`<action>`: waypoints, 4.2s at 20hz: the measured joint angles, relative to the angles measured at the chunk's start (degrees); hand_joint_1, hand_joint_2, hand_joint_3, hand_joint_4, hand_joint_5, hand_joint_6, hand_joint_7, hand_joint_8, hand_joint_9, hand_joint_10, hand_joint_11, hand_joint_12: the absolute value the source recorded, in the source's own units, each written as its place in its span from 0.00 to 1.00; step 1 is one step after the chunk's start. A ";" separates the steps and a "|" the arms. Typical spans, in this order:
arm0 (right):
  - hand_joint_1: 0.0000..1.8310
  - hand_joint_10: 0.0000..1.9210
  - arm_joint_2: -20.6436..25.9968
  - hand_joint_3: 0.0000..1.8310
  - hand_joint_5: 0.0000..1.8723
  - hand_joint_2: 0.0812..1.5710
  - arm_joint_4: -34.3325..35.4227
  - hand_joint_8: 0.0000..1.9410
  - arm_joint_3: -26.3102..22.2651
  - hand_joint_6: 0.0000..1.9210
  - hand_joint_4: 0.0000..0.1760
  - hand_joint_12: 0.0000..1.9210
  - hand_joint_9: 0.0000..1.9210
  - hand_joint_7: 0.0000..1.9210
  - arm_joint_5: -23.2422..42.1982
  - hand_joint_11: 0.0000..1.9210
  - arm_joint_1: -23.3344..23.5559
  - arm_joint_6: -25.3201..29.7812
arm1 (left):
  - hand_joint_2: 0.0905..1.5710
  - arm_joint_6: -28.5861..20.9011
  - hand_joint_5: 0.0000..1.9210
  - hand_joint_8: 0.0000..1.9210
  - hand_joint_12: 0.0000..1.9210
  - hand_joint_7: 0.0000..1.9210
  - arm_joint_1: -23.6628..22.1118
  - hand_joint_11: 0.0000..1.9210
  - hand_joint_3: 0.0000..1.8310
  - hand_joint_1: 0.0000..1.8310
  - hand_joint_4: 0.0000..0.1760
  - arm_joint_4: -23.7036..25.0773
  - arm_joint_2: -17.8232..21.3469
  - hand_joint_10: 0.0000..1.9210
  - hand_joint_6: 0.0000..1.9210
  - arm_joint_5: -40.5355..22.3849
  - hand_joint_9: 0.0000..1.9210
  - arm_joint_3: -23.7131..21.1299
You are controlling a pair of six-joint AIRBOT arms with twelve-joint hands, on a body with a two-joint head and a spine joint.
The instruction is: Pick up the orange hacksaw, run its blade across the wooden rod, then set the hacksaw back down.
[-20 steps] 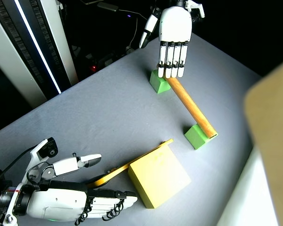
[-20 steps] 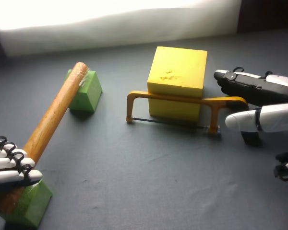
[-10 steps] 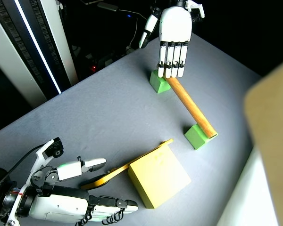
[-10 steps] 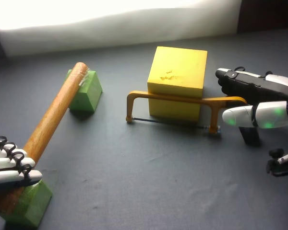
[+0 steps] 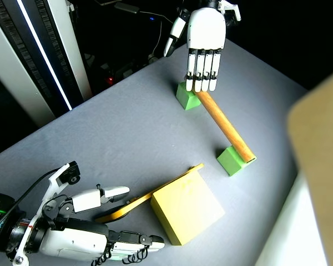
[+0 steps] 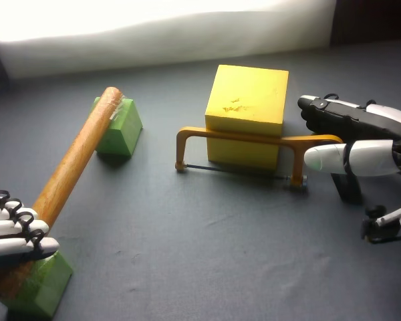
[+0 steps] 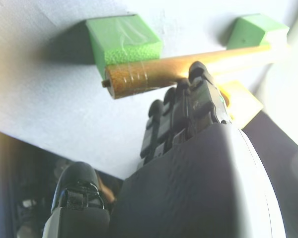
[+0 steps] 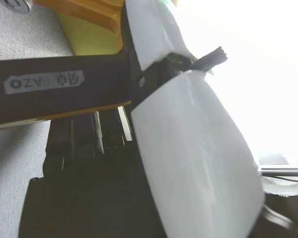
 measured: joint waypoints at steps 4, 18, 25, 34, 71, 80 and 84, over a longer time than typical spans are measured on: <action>0.61 0.02 -0.26 0.00 0.29 0.72 1.64 0.01 0.00 0.01 0.00 0.59 0.31 0.31 0.26 0.09 0.24 -0.35 | 0.75 0.00 0.01 0.00 0.02 0.00 -0.42 0.01 0.00 0.00 0.00 0.02 0.00 0.00 0.00 0.00 0.00 -0.02; 0.74 0.71 -0.28 0.00 0.42 0.74 3.80 0.65 -1.51 0.56 0.00 0.69 0.45 0.43 2.82 0.40 0.15 -5.73 | 0.75 0.00 0.01 0.00 0.00 0.00 -0.42 0.00 0.00 0.00 0.00 0.04 0.00 0.00 0.00 0.04 0.00 -0.09; 0.74 0.71 4.72 0.00 0.41 0.73 12.26 0.62 -7.54 0.57 0.00 0.69 0.45 0.45 9.35 0.39 -0.09 -12.87 | 0.75 0.00 0.00 0.00 0.00 0.00 -0.63 0.00 0.00 0.00 0.00 0.04 0.00 0.00 0.00 0.04 0.00 -0.07; 0.74 0.72 12.87 0.00 0.42 0.73 12.26 0.63 -14.10 0.56 0.00 0.69 0.44 0.45 8.83 0.39 4.20 -21.27 | 0.75 -0.02 0.00 0.00 0.00 0.00 -0.79 0.00 0.00 0.00 0.00 0.02 0.00 0.00 0.00 0.17 0.00 0.00; 0.75 0.65 -10.51 0.00 0.42 0.72 20.72 0.57 -5.35 0.55 0.00 0.63 0.48 0.48 2.97 0.41 23.98 -50.21 | 0.75 -0.17 0.00 0.00 0.01 0.00 -1.36 0.01 0.00 0.00 0.00 0.02 -0.37 0.00 0.00 0.85 0.00 0.04; 0.75 0.61 -12.28 0.00 0.45 0.69 26.12 0.50 -5.35 0.51 0.00 0.64 0.53 0.52 -0.44 0.42 24.39 -60.00 | 0.75 -0.17 0.01 0.00 0.01 0.00 -1.11 0.01 0.00 0.01 0.00 0.04 -0.35 0.00 0.00 0.92 0.00 0.04; 0.75 0.66 -12.90 0.00 0.43 0.71 27.36 0.55 -5.38 0.54 0.00 0.65 0.48 0.49 -1.07 0.40 24.81 -62.14 | 0.75 -0.66 0.01 0.00 0.01 0.00 -1.11 0.00 0.00 0.00 0.00 1.51 -0.35 0.00 0.00 0.83 0.00 0.04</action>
